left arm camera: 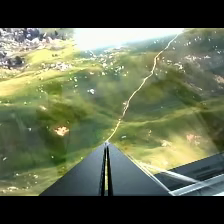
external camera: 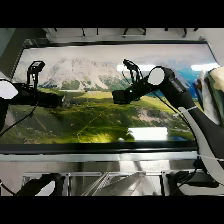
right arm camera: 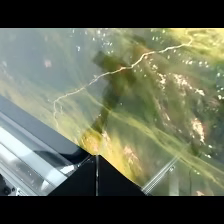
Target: Fold the shirts.
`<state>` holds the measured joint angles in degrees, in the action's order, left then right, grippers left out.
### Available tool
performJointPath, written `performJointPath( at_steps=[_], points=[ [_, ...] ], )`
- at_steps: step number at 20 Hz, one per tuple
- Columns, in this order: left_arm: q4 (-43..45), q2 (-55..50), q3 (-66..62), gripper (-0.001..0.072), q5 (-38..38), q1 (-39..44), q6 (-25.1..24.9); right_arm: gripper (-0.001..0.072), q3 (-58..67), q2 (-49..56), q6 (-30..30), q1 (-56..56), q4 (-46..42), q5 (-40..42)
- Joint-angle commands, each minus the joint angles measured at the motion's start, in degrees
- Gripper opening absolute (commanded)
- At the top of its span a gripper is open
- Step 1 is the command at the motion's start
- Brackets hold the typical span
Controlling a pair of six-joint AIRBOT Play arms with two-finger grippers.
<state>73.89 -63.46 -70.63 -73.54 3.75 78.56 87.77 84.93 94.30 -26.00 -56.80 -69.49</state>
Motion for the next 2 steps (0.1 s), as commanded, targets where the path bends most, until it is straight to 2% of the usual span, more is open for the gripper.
performJointPath(
  at_steps=[1,2],
  points=[
    [0.04,0.02,-0.04,0.0014,0.22,0.02,-0.09,0.0024,0.0,0.11,0.0,-0.04,0.0,-0.13],
    [0.04,0.04,-0.04,0.0014,0.22,0.02,-0.09,0.0024,0.0,0.11,0.0,-0.04,0.0,-0.13]
  ],
)
